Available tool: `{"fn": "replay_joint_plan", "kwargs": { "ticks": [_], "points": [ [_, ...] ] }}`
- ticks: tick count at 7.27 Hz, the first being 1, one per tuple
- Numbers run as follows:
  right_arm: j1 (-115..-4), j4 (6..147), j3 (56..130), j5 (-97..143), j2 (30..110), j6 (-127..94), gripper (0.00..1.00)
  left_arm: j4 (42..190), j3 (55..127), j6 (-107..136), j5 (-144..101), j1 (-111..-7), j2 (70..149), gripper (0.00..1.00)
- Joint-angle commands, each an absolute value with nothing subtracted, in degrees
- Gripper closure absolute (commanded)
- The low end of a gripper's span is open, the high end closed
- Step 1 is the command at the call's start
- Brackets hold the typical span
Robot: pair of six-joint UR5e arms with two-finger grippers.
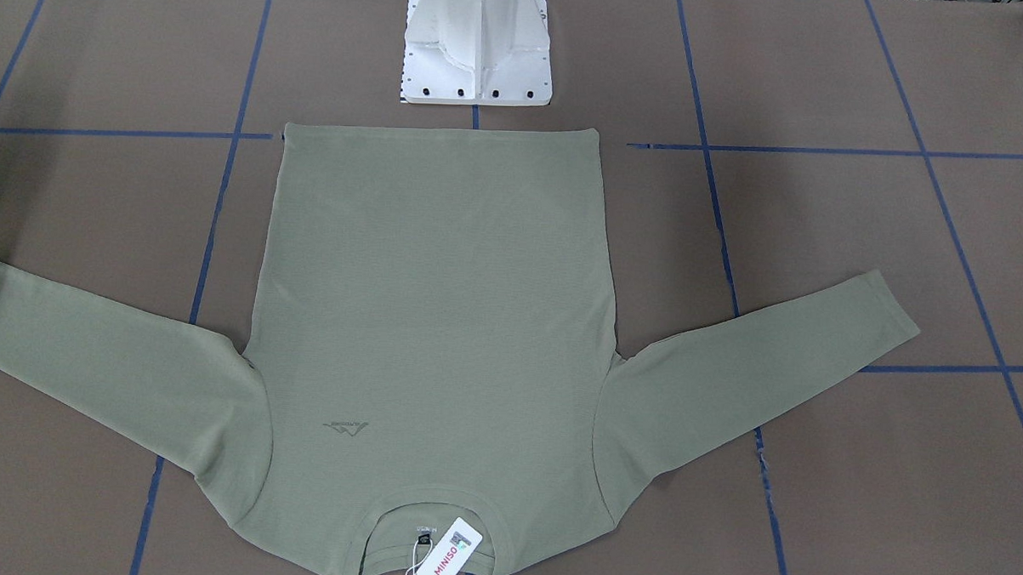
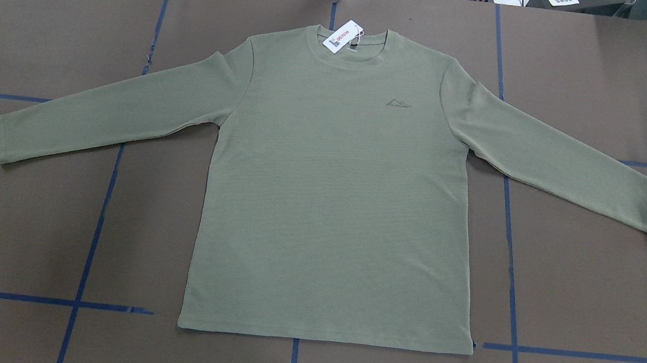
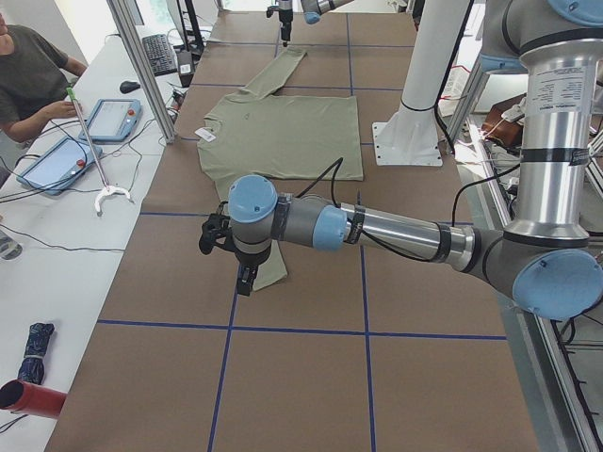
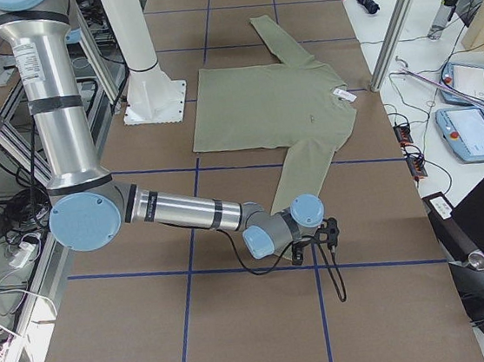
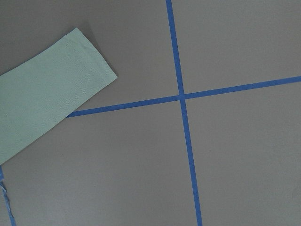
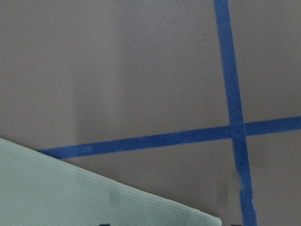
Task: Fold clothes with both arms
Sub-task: 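Move the right gripper toward the sleeve cuff nearest it and grasp it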
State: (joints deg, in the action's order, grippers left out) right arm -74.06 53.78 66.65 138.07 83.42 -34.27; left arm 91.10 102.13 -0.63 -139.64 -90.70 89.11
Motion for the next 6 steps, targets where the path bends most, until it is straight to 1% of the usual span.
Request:
{"fn": "replay_joint_plan", "kwargs": {
  "ticks": [1,3,4,5,6],
  "points": [
    [-73.6,53.4,65.2,137.0,83.3,-34.8,0.15,91.1,102.1,-0.6,-139.7,-90.7,89.2,0.0],
    [-73.6,53.3,65.1,136.9,83.8,-34.8,0.24,91.1,102.1,-0.6,-139.7,-90.7,89.3,0.0],
    [-73.6,53.4,65.1,136.9,83.9,-34.9,0.31,91.1,102.1,-0.6,-139.7,-90.7,89.3,0.0],
    [-73.6,53.4,65.0,136.9,84.0,-34.9,0.43,91.1,102.1,-0.6,-139.7,-90.7,89.4,0.0],
    [-73.6,53.4,65.0,136.9,84.0,-35.0,0.62,91.1,102.2,-0.6,-139.7,-90.7,89.4,0.0]
  ]
}}
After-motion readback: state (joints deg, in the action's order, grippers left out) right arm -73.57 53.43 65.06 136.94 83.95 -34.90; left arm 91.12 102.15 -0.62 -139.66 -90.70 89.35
